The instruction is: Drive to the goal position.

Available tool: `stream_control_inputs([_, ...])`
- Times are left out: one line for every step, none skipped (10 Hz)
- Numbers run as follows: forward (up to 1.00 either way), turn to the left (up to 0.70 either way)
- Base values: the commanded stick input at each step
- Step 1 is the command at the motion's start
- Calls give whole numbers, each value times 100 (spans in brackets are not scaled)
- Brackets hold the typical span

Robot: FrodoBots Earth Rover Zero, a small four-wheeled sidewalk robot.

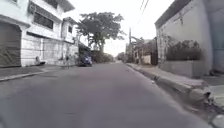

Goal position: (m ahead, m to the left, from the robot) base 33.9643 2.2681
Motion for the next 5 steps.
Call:
stream_control_inputs([100, 6])
stream_control_inputs([100, 6])
stream_control_inputs([100, 6])
stream_control_inputs([100, 6])
stream_control_inputs([100, 6])
